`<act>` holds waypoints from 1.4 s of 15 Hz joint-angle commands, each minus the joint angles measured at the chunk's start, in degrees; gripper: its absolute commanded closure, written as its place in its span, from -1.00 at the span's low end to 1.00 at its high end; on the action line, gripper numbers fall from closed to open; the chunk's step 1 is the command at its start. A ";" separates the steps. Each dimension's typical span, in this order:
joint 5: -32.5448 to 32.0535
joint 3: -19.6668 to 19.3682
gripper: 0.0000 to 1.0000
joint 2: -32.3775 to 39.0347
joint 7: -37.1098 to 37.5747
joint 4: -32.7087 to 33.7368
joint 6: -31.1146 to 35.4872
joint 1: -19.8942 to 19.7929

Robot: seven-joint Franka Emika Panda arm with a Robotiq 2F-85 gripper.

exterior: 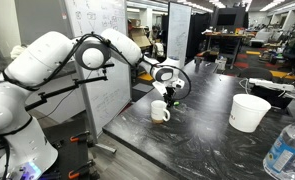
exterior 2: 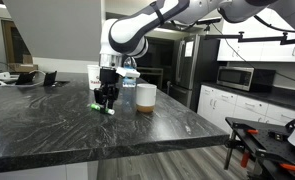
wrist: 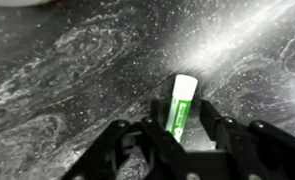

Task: Put the marker in the mug

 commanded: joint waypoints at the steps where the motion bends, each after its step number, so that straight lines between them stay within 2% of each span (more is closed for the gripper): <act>1: -1.56 -0.30 0.65 0.72 -0.56 1.75 -1.70 0.30; 3: -1.51 -0.17 0.95 0.10 -0.55 1.24 -1.46 0.12; 4: -1.59 -0.24 1.00 -0.33 -0.47 0.81 -1.32 0.19; 5: -1.51 -0.19 0.90 -0.85 -0.48 0.42 -1.30 0.13; 9: -1.29 -0.24 0.90 -4.58 -0.88 -1.75 -4.64 -0.73; 15: -0.56 0.49 0.90 -13.33 -9.22 -3.49 -25.80 -5.10; 21: -2.39 -0.29 0.90 -18.53 -14.37 -4.77 -38.29 -6.04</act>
